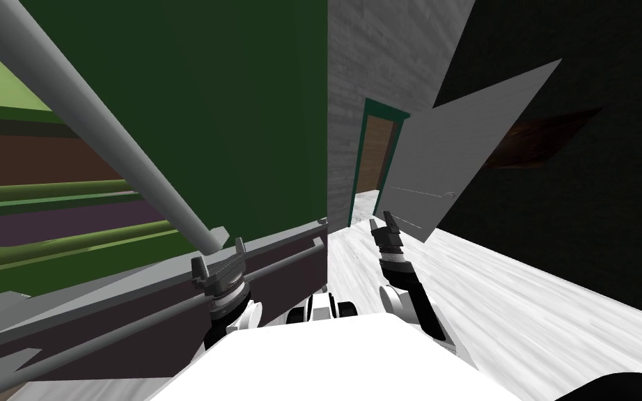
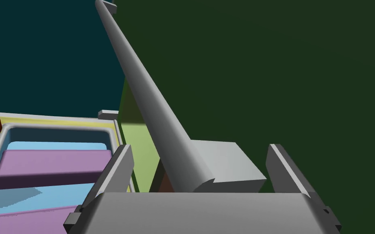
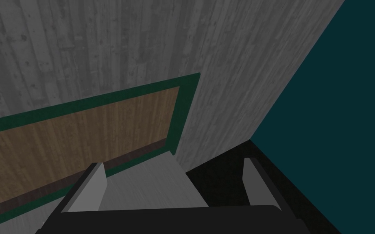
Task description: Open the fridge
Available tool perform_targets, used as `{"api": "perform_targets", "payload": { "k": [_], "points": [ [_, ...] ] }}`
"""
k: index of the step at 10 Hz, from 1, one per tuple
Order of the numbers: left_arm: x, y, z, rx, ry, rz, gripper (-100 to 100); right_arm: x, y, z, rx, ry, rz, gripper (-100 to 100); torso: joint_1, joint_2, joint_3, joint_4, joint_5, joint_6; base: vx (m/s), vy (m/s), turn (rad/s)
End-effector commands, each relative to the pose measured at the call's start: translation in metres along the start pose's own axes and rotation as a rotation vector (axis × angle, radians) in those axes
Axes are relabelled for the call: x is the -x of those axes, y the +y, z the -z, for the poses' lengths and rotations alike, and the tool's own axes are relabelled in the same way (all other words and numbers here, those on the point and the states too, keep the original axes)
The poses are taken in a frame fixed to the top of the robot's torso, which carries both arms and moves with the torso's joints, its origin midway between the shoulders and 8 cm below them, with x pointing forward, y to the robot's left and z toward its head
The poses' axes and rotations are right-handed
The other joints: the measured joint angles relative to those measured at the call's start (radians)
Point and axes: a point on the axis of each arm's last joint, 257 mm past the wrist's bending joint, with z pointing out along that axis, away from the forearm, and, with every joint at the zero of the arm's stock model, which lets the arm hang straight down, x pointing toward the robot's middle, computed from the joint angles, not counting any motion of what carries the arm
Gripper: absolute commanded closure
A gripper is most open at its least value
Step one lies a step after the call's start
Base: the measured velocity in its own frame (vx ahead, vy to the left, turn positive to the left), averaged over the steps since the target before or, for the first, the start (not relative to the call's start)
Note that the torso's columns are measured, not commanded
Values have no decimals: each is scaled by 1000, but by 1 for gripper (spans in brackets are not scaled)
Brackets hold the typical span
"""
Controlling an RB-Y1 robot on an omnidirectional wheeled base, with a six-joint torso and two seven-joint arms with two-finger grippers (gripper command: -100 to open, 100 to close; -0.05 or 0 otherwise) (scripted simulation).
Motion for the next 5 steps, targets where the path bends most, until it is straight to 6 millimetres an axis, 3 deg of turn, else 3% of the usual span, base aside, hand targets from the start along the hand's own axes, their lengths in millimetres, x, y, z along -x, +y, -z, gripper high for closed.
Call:
{"api": "perform_targets", "payload": {
  "k": [1,3,4,5],
  "points": [
    [0,0,-15,3,3,2,-100,0,0,0,0,0,0,0,0,0,0,0,0,0,0,-8,13],
    [-1,0,-26,3,6,4,-100,0,0,0,0,0,0,0,0,0,0,0,0,0,2,-10,12],
    [0,-2,-22,0,6,3,-100,0,0,0,0,0,0,0,0,0,0,0,0,0,0,0,0],
    [0,0,-15,3,3,2,100,0,0,0,0,0,0,0,1,1,0,0,0,0,0,3,-18]
  ]
}}
